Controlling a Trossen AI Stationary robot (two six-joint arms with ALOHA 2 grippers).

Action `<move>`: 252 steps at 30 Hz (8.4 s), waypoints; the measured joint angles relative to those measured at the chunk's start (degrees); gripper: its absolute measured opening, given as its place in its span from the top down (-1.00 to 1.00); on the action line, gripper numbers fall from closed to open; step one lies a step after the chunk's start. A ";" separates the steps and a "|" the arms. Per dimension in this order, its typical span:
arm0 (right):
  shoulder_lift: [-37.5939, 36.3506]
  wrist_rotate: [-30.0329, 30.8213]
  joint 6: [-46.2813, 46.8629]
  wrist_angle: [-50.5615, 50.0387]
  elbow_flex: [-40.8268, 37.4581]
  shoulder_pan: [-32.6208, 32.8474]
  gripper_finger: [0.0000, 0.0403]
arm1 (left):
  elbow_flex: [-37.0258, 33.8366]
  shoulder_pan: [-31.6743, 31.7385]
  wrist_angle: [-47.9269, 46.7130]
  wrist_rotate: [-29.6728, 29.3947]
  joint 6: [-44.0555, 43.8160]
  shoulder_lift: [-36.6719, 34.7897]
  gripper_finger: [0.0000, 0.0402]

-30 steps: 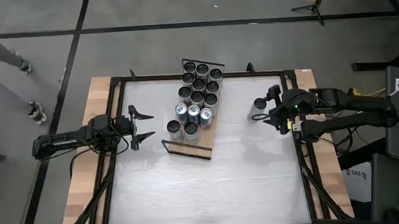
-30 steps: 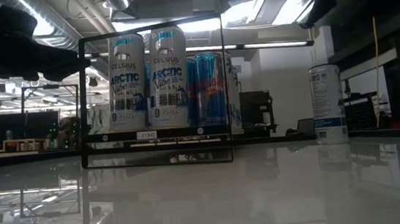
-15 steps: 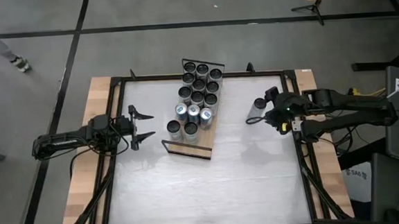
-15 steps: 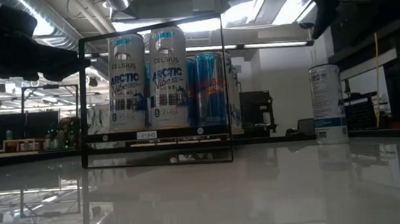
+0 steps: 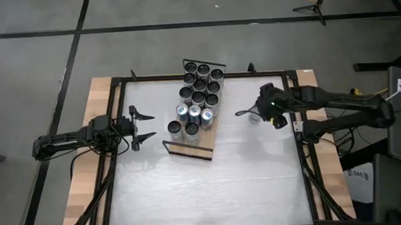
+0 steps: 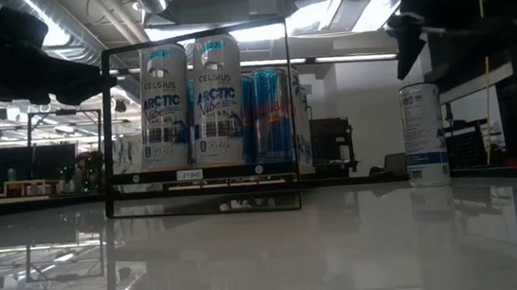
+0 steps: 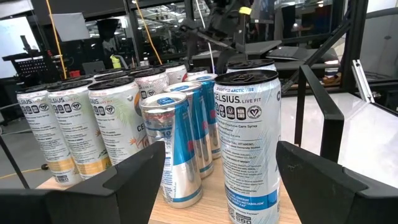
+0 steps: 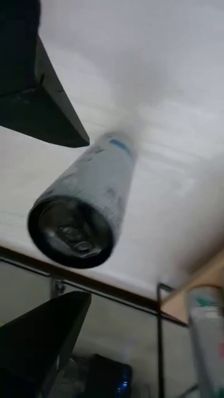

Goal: Place canned beverage on shelf
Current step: Put the blue soda can on the shelf aligned with the other blue soda can

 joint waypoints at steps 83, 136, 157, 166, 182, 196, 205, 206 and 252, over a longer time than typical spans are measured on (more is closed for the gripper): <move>9.96 -13.63 46.32 9.09 -0.07 -12.38 -0.38 | 0.00 0.02 0.00 0.00 0.00 0.00 -0.50; 42.77 -12.15 52.42 4.09 41.31 11.10 -0.35 | -0.02 0.02 0.02 -0.17 0.00 -0.02 -0.50; 43.14 -12.63 53.66 4.49 40.81 11.10 -0.36 | -0.02 0.00 0.02 -0.20 0.00 -0.02 -0.50; 43.14 -12.64 53.55 3.85 40.81 11.10 -0.36 | -0.02 0.01 0.01 -0.18 0.00 -0.02 -0.50; 45.23 -14.07 53.40 5.02 41.03 11.10 -0.36 | -0.02 0.01 0.11 -0.20 0.01 -0.02 -0.50; 45.45 -16.74 53.46 4.02 41.99 11.06 -0.36 | -0.02 0.02 0.20 -0.20 0.00 -0.02 -0.50; 45.45 -19.18 53.50 4.02 41.99 11.06 -0.36 | -0.02 0.00 0.20 -0.20 0.00 -0.02 -0.50; 45.45 -19.18 53.50 4.02 41.99 11.06 -0.36 | -0.02 0.00 0.20 -0.20 0.00 -0.02 -0.50; 45.50 -12.14 53.27 5.91 41.99 11.06 -0.36 | -0.02 0.02 0.22 -0.19 0.01 0.00 -0.50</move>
